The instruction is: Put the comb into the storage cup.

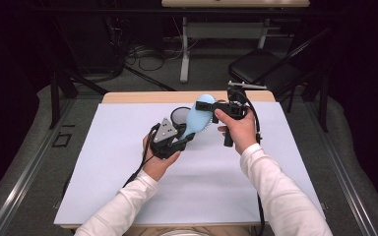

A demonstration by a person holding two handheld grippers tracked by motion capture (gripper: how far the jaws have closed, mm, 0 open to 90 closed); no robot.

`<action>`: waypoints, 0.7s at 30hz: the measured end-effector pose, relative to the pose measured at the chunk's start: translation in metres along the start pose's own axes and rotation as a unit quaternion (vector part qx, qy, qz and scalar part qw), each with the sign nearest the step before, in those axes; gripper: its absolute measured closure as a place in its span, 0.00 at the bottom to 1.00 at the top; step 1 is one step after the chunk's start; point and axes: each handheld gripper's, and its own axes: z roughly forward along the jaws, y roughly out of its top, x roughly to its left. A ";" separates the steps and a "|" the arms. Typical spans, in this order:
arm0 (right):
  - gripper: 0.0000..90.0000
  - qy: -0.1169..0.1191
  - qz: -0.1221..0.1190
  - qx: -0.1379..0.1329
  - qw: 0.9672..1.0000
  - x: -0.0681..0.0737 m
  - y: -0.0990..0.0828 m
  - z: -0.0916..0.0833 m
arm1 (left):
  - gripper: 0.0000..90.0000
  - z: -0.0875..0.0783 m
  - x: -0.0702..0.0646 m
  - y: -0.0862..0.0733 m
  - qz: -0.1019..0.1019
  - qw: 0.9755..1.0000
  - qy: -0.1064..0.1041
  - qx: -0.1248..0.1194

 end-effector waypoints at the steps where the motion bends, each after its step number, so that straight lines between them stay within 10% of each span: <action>1: 0.52 0.000 0.002 0.001 1.000 0.000 0.000 0.000 | 0.78 0.000 0.000 0.000 0.000 1.000 0.000 0.000; 21: 0.53 -0.001 0.022 0.014 1.000 -0.002 0.001 0.000 | 0.78 0.001 0.000 -0.001 0.001 1.000 -0.002 0.003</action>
